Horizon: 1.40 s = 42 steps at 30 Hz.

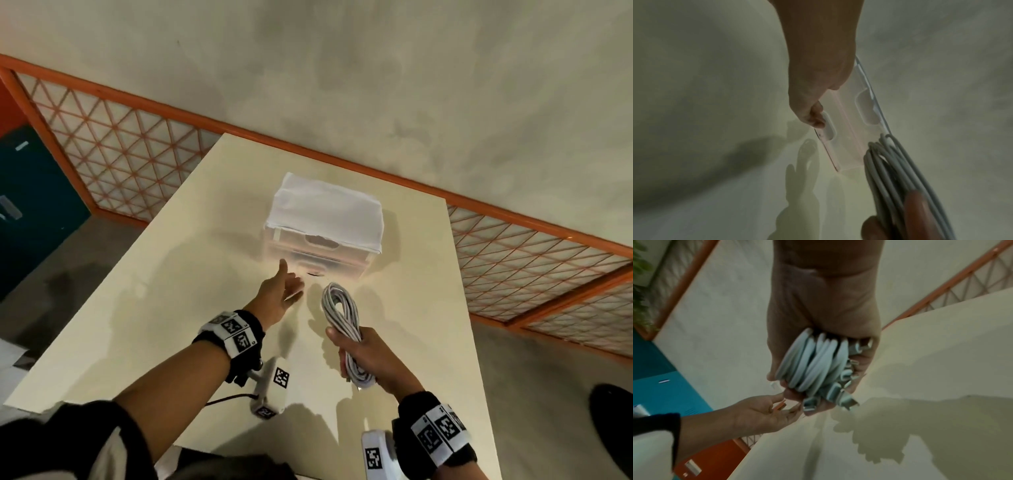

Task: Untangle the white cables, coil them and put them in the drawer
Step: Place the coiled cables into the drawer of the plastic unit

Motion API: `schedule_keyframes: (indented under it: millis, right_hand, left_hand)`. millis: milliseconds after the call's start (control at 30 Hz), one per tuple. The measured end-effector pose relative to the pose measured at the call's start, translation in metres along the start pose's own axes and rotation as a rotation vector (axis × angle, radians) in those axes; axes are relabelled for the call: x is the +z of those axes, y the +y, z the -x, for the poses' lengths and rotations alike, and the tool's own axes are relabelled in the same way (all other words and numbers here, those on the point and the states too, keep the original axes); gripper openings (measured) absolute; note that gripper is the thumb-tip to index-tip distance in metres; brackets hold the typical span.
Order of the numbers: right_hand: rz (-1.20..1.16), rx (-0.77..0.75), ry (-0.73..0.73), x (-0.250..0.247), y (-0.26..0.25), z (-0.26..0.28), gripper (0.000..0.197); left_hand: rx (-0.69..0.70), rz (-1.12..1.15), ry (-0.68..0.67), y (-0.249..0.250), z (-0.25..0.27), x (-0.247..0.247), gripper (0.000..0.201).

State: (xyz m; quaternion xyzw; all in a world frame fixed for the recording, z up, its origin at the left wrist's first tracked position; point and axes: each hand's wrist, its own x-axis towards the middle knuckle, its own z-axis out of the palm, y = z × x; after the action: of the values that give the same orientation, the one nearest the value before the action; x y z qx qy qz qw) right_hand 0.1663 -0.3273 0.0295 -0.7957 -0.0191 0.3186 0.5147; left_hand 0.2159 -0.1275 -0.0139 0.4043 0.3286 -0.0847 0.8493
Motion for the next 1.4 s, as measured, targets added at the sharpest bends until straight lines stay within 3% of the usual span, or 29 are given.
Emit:
schedule_keyframes:
  millis: [133, 267, 467, 800, 933, 1167, 1300, 1400]
  right_hand:
    - [-0.109, 0.075, 0.004, -0.002, 0.009, -0.006, 0.04]
    - [-0.142, 0.138, -0.019, -0.003, 0.018, -0.006, 0.038]
    - [-0.145, 0.202, -0.006, 0.001, 0.031, -0.005, 0.036]
    - [-0.087, 0.188, 0.008, -0.01, 0.042, 0.013, 0.032]
    - [-0.016, 0.105, -0.043, -0.026, 0.026, 0.009, 0.052]
    - [0.146, 0.021, -0.136, -0.031, -0.037, -0.047, 0.055]
    - [0.294, 0.112, -0.235, -0.022, -0.058, -0.09, 0.057]
    - [0.382, 0.194, -0.262, -0.018, -0.064, -0.117, 0.06]
  left_hand:
    - [-0.033, -0.012, -0.069, 0.004, -0.02, 0.019, 0.042]
    - [-0.045, -0.103, -0.164, 0.004, -0.029, 0.029, 0.064]
    - [-0.078, -0.018, -0.135, 0.001, -0.042, 0.035, 0.066]
    - [-0.064, -0.045, -0.075, -0.024, -0.042, 0.02, 0.04]
    - [-0.073, -0.049, -0.09, -0.036, -0.022, 0.003, 0.037]
    - [-0.113, -0.143, -0.137, -0.045, 0.012, -0.016, 0.038]
    - [-0.106, -0.161, -0.123, -0.044, 0.019, -0.018, 0.028]
    - [-0.082, -0.213, -0.141, -0.045, 0.018, -0.019, 0.033]
